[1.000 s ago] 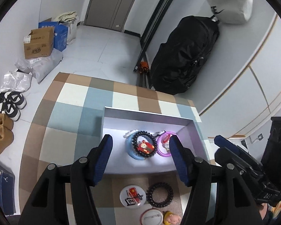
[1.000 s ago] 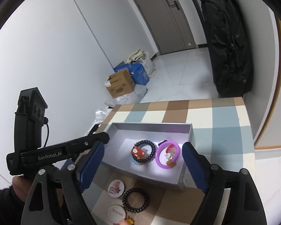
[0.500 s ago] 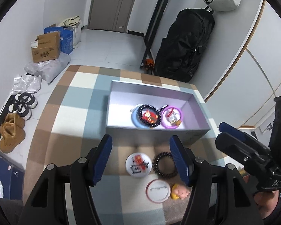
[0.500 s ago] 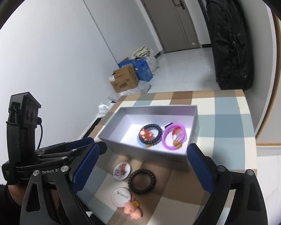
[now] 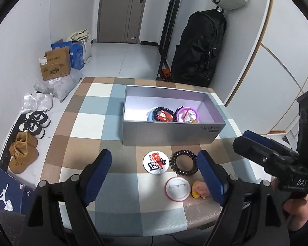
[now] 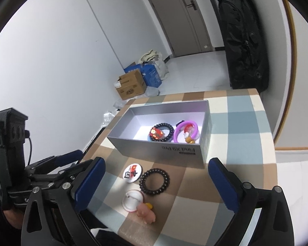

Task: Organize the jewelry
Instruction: 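Withdraw both tools from the box toward the remaining items, then grasp the red-rimmed white badge with the left tool and lift it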

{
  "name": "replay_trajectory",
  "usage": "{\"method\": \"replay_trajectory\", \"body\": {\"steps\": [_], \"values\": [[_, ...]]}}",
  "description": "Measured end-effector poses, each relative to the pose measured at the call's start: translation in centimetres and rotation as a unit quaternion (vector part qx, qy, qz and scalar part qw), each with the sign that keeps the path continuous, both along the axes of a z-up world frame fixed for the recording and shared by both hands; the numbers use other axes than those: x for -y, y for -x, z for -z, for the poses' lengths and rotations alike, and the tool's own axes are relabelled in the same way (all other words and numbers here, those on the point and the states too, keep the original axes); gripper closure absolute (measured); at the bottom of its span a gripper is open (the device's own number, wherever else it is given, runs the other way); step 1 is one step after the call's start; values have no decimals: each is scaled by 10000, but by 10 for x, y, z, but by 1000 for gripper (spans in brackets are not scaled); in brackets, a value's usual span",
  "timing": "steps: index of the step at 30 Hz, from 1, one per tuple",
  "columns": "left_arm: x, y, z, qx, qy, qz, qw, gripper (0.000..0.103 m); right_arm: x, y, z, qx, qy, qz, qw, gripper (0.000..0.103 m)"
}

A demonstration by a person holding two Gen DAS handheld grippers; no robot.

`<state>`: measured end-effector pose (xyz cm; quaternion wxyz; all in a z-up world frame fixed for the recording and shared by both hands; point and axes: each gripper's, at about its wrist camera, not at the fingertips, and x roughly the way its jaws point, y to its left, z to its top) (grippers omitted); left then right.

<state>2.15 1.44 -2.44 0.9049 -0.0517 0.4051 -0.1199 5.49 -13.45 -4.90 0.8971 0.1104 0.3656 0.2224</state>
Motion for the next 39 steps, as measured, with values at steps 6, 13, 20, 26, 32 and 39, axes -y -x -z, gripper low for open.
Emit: {"method": "replay_trajectory", "body": {"steps": [6, 13, 20, 26, 32, 39], "values": [[-2, 0, 18, -399, 202, 121, 9989, 21, 4, 10, 1, -16, 60, 101, 9999, 1], [9, 8, 20, -381, 99, 382, 9985, 21, 4, 20, 1, 23, 110, 116, 9999, 1], [17, 11, 36, -612, -416, 420, 9964, 21, 7, 25, 3, 32, 174, 119, 9998, 0], [26, 11, 51, -901, -740, 580, 9915, 21, 13, 24, 4, 9, 119, 180, 9998, 0], [31, 12, 55, -996, -967, 595, 9885, 21, 17, 23, 4, -41, 42, 224, 9997, 0], [36, 16, 54, -915, -1074, 628, 9880, 21, 19, 23, 5, -61, 19, 237, 9997, 0]]}}
